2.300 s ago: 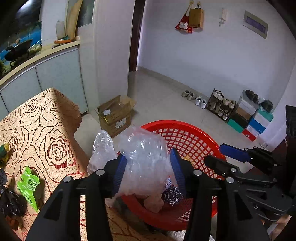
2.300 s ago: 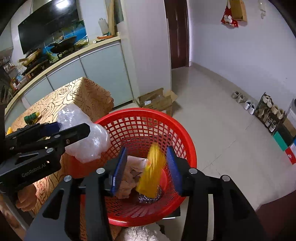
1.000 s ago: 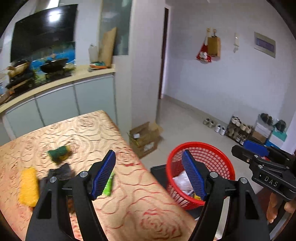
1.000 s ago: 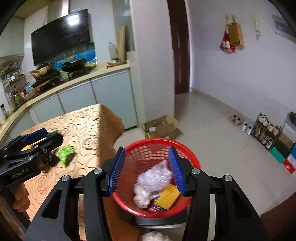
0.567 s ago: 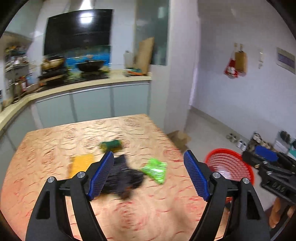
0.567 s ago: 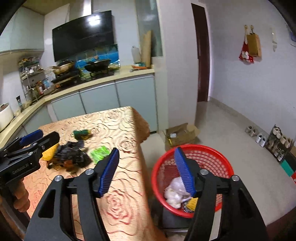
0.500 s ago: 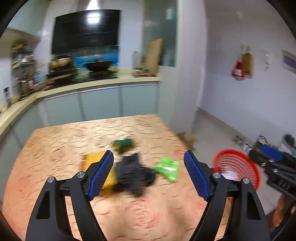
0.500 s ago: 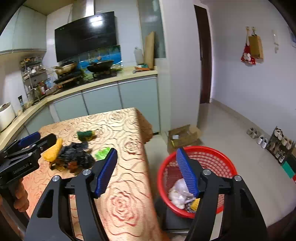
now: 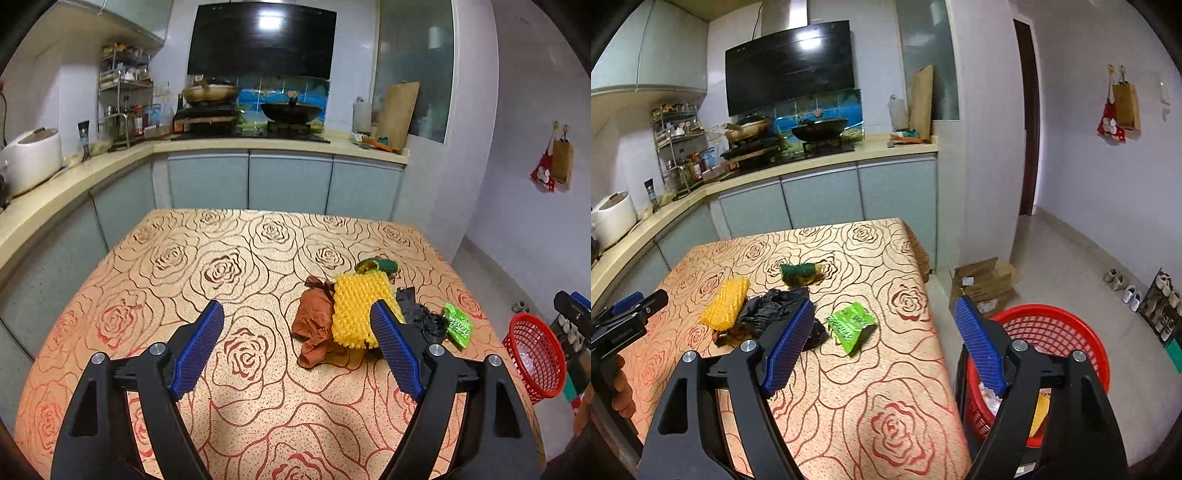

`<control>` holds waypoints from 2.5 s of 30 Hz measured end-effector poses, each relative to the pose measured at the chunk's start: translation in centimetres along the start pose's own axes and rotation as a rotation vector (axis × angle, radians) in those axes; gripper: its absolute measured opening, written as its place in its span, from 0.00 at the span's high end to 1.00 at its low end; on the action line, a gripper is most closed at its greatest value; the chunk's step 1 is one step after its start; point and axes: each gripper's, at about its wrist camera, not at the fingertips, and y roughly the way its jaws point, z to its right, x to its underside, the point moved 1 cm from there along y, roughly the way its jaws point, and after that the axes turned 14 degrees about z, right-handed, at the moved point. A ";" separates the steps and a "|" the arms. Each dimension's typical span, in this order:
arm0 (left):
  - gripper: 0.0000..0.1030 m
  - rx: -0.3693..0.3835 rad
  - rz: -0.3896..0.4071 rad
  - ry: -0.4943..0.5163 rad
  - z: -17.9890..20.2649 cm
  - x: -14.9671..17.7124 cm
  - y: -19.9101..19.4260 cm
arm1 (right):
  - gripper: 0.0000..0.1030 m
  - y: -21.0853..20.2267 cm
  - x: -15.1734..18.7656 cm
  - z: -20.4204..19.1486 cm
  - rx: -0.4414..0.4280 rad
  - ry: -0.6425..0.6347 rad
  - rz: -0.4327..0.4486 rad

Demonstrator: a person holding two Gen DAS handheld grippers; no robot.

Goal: Collect trash
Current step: 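Move both tools back over the table toward the remaining trash, then grasp the second yellow foam net with the left tool while the right tool grasps the green snack packet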

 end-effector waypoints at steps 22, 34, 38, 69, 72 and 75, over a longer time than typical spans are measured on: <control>0.40 0.110 -0.146 0.038 3.6 2.6 8.4 | 0.26 4.4 0.1 0.6 0.032 -0.008 -0.053; 0.78 0.085 -0.117 0.024 1.9 2.6 6.6 | 0.26 8.3 2.4 -0.3 0.004 0.015 -0.156; 0.78 0.069 -0.088 0.001 0.7 1.9 5.4 | 0.26 9.7 3.1 -1.0 -0.001 0.012 -0.181; 0.78 0.016 -0.012 -0.056 -2.8 0.0 2.5 | 0.58 15.4 6.7 -2.6 -0.016 -0.003 -0.350; 0.78 0.012 -0.010 -0.055 -2.8 0.0 2.3 | 0.59 14.7 6.8 -2.5 -0.032 0.006 -0.350; 0.78 0.009 -0.006 -0.055 -2.9 0.0 2.1 | 0.60 13.9 6.9 -2.4 -0.047 0.020 -0.348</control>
